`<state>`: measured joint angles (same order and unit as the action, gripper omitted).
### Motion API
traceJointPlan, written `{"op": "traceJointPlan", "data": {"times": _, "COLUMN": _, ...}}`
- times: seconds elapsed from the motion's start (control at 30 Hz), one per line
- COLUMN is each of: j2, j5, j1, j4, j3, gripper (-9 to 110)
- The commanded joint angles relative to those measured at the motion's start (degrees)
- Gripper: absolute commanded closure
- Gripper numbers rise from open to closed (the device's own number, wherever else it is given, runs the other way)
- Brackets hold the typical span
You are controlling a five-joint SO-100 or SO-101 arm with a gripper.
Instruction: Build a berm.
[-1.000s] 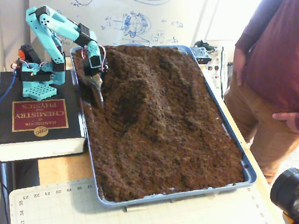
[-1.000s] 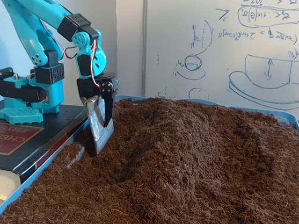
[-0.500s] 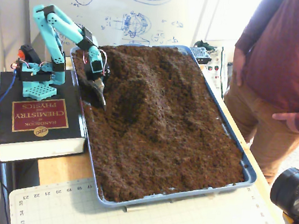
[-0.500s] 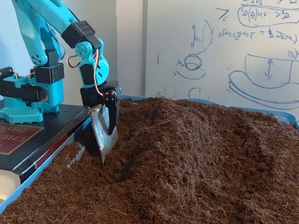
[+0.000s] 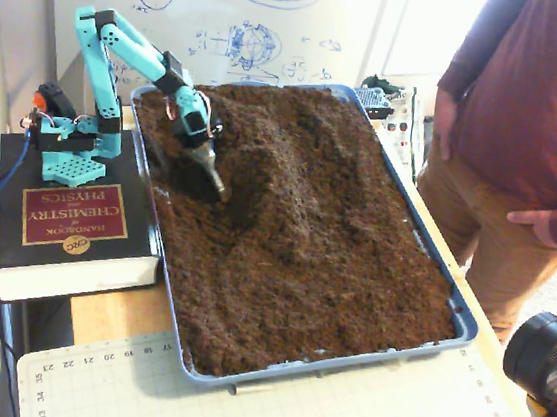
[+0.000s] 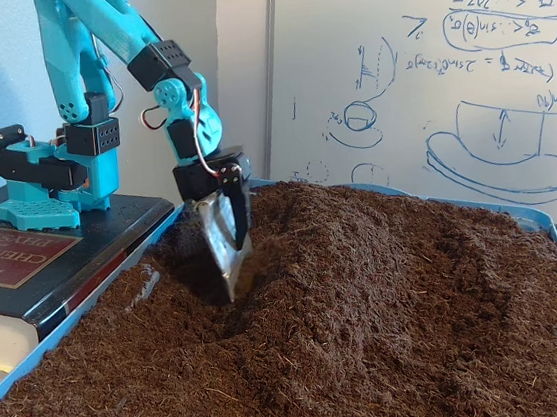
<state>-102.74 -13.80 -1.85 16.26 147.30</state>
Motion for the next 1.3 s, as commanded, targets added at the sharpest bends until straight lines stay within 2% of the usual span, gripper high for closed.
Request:
{"op": "traceJointPlan", "data": {"times": 0.0, "j2": -0.5, "j5": 0.5, "j1": -0.6, "j4": -1.5, "j3": -7.0, "gripper": 101}}
{"op": "traceJointPlan", "data": {"times": 0.97, "j2": -0.6, "j5": 1.9, "j1": -0.6, "j4": -0.9, "j3": -25.9, "gripper": 101}}
{"op": "traceJointPlan", "data": {"times": 1.13, "j2": -1.6, "j5": 9.1, "j1": 0.5, "j4": -0.7, "j3": -27.3, "gripper": 101}}
{"op": "traceJointPlan", "data": {"times": 1.27, "j2": -1.8, "j5": 17.6, "j1": 6.5, "j4": -0.6, "j3": -27.8, "gripper": 101}}
